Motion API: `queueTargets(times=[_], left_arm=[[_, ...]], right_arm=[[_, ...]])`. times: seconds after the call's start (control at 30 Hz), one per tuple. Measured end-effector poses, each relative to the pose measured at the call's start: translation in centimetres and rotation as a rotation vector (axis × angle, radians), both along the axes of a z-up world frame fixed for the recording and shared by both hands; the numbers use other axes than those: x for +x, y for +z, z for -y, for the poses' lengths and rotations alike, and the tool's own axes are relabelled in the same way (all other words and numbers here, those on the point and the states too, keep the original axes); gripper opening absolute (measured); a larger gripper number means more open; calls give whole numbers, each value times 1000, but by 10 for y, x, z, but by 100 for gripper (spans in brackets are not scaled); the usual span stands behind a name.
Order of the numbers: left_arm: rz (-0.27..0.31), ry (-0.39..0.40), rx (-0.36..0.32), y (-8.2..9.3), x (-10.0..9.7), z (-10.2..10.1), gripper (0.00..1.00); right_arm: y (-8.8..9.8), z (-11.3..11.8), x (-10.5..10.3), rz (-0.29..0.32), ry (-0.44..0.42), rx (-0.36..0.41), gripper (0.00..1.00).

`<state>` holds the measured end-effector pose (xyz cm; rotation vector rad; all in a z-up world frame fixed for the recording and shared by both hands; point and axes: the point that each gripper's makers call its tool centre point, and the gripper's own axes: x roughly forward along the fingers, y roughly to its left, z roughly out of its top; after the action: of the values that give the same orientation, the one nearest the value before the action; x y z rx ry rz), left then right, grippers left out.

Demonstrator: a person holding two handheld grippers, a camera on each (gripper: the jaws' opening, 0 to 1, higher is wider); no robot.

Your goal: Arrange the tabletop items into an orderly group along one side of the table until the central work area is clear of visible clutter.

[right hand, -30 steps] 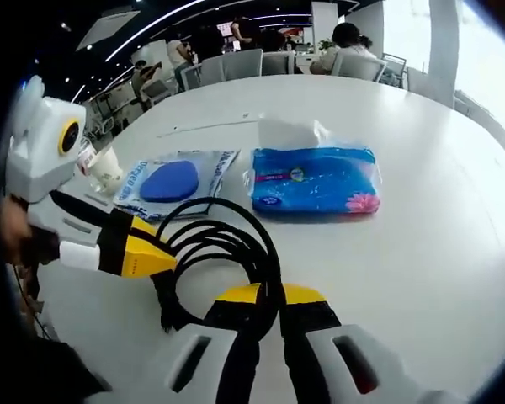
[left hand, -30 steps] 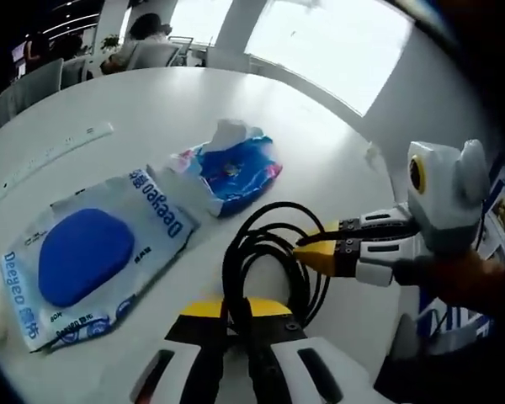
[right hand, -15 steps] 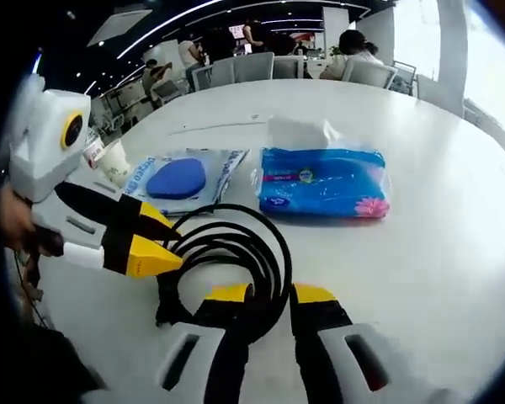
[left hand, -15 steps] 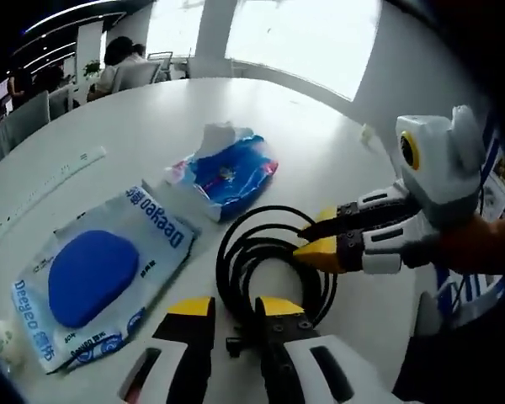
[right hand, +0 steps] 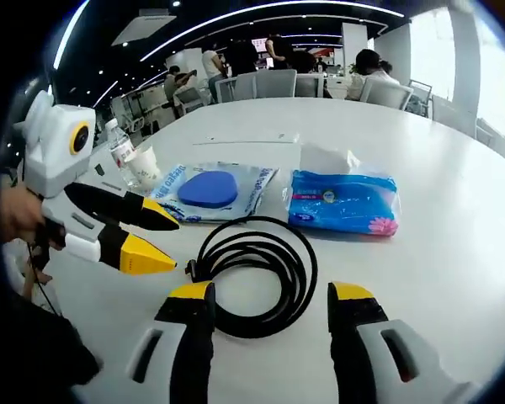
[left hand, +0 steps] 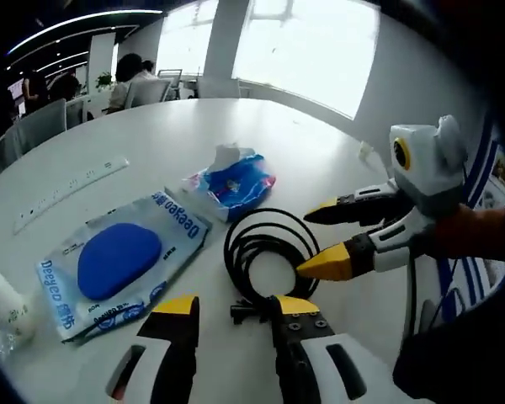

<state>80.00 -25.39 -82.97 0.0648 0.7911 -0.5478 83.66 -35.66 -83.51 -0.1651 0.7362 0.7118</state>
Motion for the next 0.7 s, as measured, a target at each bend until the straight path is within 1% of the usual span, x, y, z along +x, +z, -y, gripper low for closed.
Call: queueTargets(times=[0.07, 0.1, 0.13, 0.2, 0.23, 0.3, 0.37, 0.4, 0.47, 0.5, 0.53, 0.57, 0.63, 0.7], left_arm=[[17, 12, 1, 5, -6, -8, 37], [35, 22, -2, 9, -10, -13, 38], [40, 24, -3, 10, -11, -15, 40], [62, 48, -9, 16, -19, -28, 42], [78, 58, -7, 20, -23, -34, 44], [105, 74, -14, 27, -30, -42, 47], [130, 87, -23, 34, -38, -52, 47], [141, 99, -23, 35, -42, -60, 48], [163, 135, -6, 41, -49, -73, 52], [173, 136, -6, 43, -50, -74, 55], [192, 145, -5, 46, -55, -80, 57], [193, 147, -6, 46, -57, -82, 58], [199, 155, 8, 52, -69, -92, 62], [198, 169, 20, 55, -80, -102, 65]], right_arm=[[8, -2, -3, 12, 5, 25, 59], [10, -3, -3, 16, 6, 34, 61], [10, -3, -3, 18, 7, 36, 63], [16, -5, -7, 31, 15, 55, 68], [23, -7, -10, 38, 21, 76, 70], [25, -8, -12, 45, 27, 87, 76], [27, -8, -14, 53, 39, 97, 80], [30, -9, -15, 59, 50, 103, 83], [37, -9, -21, 69, 57, 111, 86], [39, -9, -23, 70, 59, 114, 88], [42, -9, -24, 72, 62, 122, 89], [44, -9, -25, 73, 66, 128, 91], [48, -7, -28, 76, 76, 138, 94], [51, -4, -30, 88, 85, 131, 96]])
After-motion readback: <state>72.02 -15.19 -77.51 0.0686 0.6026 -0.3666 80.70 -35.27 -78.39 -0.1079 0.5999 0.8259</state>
